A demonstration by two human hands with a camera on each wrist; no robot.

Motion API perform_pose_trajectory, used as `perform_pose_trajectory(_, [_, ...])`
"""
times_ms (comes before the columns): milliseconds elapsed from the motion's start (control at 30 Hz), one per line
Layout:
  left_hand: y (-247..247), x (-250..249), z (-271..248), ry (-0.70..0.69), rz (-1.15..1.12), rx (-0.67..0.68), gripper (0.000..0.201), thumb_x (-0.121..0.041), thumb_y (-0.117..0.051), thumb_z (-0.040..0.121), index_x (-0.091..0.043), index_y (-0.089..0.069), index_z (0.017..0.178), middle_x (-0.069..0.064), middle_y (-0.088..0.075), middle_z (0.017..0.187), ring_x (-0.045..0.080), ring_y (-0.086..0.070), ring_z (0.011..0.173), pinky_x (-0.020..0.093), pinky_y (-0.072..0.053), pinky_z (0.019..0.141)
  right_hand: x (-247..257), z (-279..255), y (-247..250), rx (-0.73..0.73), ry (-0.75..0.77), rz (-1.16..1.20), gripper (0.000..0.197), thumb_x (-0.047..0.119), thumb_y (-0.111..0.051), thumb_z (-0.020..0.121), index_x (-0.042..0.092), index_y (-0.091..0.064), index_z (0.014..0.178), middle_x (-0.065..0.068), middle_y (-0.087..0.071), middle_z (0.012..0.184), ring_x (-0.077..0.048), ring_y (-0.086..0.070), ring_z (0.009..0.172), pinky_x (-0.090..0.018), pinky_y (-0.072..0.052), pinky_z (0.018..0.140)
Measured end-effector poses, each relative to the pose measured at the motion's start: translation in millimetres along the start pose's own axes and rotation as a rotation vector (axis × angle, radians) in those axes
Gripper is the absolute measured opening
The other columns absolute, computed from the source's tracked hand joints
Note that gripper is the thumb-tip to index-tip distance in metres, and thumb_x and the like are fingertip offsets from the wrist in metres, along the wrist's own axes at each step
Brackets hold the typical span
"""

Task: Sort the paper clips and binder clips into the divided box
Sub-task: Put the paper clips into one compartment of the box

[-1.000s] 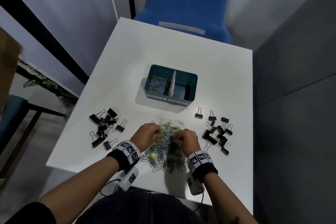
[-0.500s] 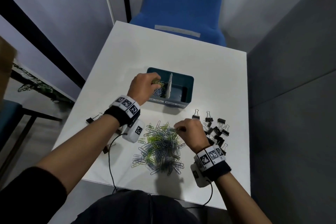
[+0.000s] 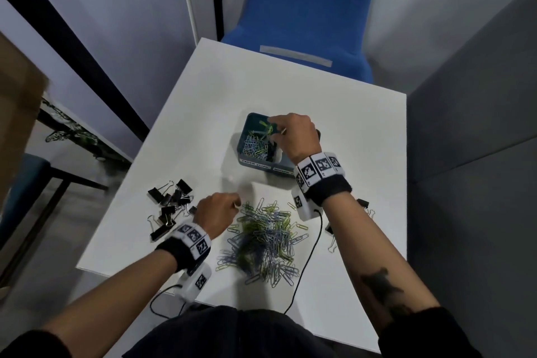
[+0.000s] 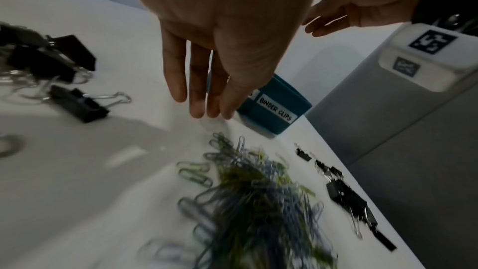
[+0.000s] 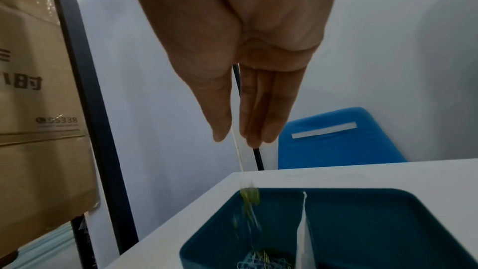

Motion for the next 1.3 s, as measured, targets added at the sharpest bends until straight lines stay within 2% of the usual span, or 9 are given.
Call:
perform_pose_trajectory(233, [-35.2, 35.9, -46.5, -0.046, 0.098, 0.349, 0.072, -0.047, -0.069, 0.081, -0.022, -0.037, 0.14, 0.001, -0.045, 0.132, 0.024, -0.057, 0.11, 0.037, -0.048, 0.082, -45.2, -78.3, -50.7, 0.071, 0.017, 0.067, 0.035, 0.024, -0.071, 0.084, 0.022, -0.062, 0.118, -0.003, -0.07, 0.101, -0.019, -0.067, 0.081, -0.04, -0.058, 0.076])
perform_pose_trajectory(367, [-49.9, 42.6, -69.0, -0.104, 0.2, 0.452, 0.122, -0.056, -0.077, 0.068, -0.018, 0.003, 0.152, 0.002, -0.034, 0.126, 0.016, -0.05, 0.085, 0.028, -0.044, 0.064, -102.9, -141.6, -101.4, 0.441, -0.17, -0.162, 0.082, 0.039, -0.075, 0.077, 0.021, -0.031, 0.145, -0.01, -0.041, 0.139, -0.025, -0.055, 0.112, -0.038, -0.053, 0.088])
perform_pose_trajectory(467, [-60.8, 45.1, -74.6, -0.148, 0.214, 0.442, 0.136, -0.054, -0.08, 0.064, -0.021, 0.021, 0.149, 0.002, -0.03, 0.122, 0.014, -0.039, 0.078, 0.026, -0.04, 0.057, -132.8, -176.1, -124.7, 0.567, -0.286, -0.17, 0.111, 0.043, -0.085, 0.061, 0.024, -0.015, 0.146, -0.009, -0.03, 0.142, -0.027, -0.041, 0.123, -0.041, -0.052, 0.09])
perform_pose_trajectory(633, [-64.2, 24.2, -53.2, -0.156, 0.209, 0.362, 0.133, -0.052, -0.08, 0.067, -0.021, 0.021, 0.148, 0.006, -0.028, 0.134, 0.018, -0.044, 0.091, 0.027, -0.046, 0.062, -122.2, -195.9, -150.8, 0.519, -0.237, -0.221, 0.122, 0.044, -0.085, 0.06, 0.023, -0.003, 0.148, -0.008, -0.028, 0.138, -0.028, -0.039, 0.12, -0.041, -0.055, 0.082])
perform_pose_trajectory(733, [-66.6, 6.4, -39.2, -0.178, 0.162, 0.317, 0.13, -0.048, -0.083, 0.065, -0.028, 0.013, 0.15, 0.011, -0.014, 0.154, 0.03, -0.043, 0.126, 0.04, -0.053, 0.081, -104.7, -192.2, -163.8, 0.449, -0.22, -0.218, 0.11, 0.044, -0.082, 0.065, 0.024, -0.009, 0.145, -0.009, -0.032, 0.133, -0.029, -0.041, 0.113, -0.041, -0.056, 0.075])
perform_pose_trajectory(800, [-69.0, -2.0, -31.9, -0.173, 0.155, 0.315, 0.126, -0.046, -0.083, 0.065, -0.033, 0.009, 0.15, 0.013, -0.008, 0.157, 0.033, -0.037, 0.133, 0.046, -0.051, 0.088, -92.4, -187.2, -166.9, 0.415, -0.203, -0.194, 0.096, 0.042, -0.079, 0.067, 0.026, -0.018, 0.141, -0.009, -0.035, 0.127, -0.029, -0.043, 0.11, -0.04, -0.054, 0.072])
perform_pose_trajectory(900, [-69.6, -12.5, -23.9, -0.187, 0.166, 0.308, 0.105, -0.041, -0.081, 0.07, -0.033, -0.012, 0.149, 0.01, -0.019, 0.152, 0.031, -0.043, 0.126, 0.045, -0.052, 0.084, -79.8, -178.7, -169.1, 0.414, -0.161, -0.182, 0.078, 0.035, -0.074, 0.075, 0.027, -0.027, 0.137, -0.009, -0.038, 0.122, -0.03, -0.045, 0.106, -0.04, -0.05, 0.068])
perform_pose_trajectory(1033, [-64.5, -18.8, -17.2, -0.216, 0.148, 0.263, 0.061, -0.028, -0.072, 0.081, -0.021, -0.039, 0.132, 0.006, -0.04, 0.121, 0.028, -0.055, 0.097, 0.037, -0.048, 0.067, -86.0, -171.8, -165.7, 0.374, -0.216, -0.068, 0.06, 0.028, -0.073, 0.075, 0.025, -0.042, 0.125, -0.006, -0.043, 0.113, -0.03, -0.052, 0.096, -0.038, -0.05, 0.07])
perform_pose_trajectory(1300, [-48.0, -18.2, -7.1, -0.19, -0.104, 0.184, 0.02, -0.014, -0.066, 0.085, -0.01, -0.062, 0.105, 0.007, -0.061, 0.1, 0.028, -0.059, 0.088, 0.03, -0.04, 0.071, -106.1, -167.7, -147.6, 0.239, -0.263, 0.068, 0.016, 0.009, -0.07, 0.078, 0.016, -0.073, 0.092, -0.007, -0.064, 0.093, -0.028, -0.061, 0.085, -0.024, -0.04, 0.069])
Point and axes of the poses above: each hand's wrist, its own z-axis towards the middle knuckle, its own y-axis out of the back of the hand, x = y × z, the point moved 4 cm from there along z, towards the middle knuckle
